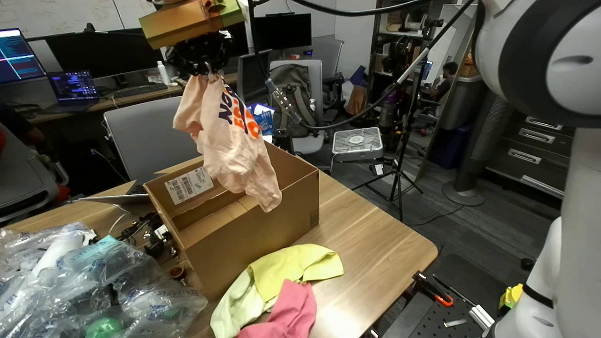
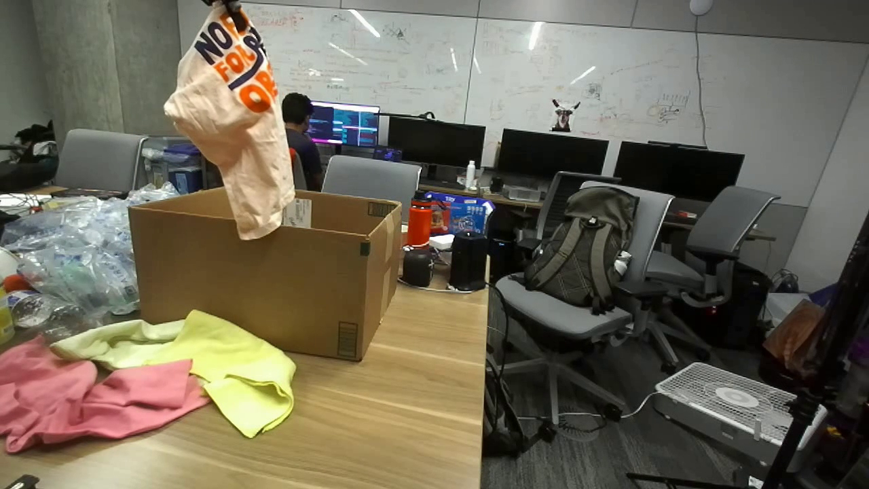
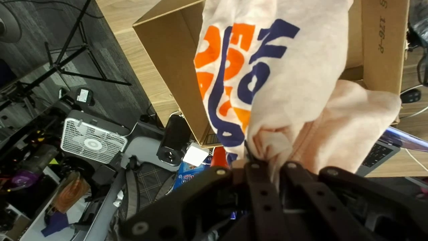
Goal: Pick up one cloth from the table and put it in the box
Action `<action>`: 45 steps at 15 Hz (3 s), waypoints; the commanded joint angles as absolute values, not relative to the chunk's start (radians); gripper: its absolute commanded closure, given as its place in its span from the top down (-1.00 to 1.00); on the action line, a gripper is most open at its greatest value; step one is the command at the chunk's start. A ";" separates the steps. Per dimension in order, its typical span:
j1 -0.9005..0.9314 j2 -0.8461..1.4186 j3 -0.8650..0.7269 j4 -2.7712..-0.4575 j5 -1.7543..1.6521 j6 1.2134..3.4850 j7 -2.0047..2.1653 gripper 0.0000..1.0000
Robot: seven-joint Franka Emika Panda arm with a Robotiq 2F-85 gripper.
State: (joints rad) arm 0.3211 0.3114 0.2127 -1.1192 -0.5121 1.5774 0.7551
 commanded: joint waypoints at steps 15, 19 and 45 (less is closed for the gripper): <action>0.428 0.489 0.138 -0.833 -0.600 1.553 0.792 -0.97; 0.458 0.556 0.083 -0.739 -0.579 1.556 0.762 -0.97; 0.466 0.703 0.051 -0.534 -0.562 1.522 0.692 0.51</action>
State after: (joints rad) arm 0.4637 0.6787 0.0525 -0.6003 -0.5645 1.5488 0.7260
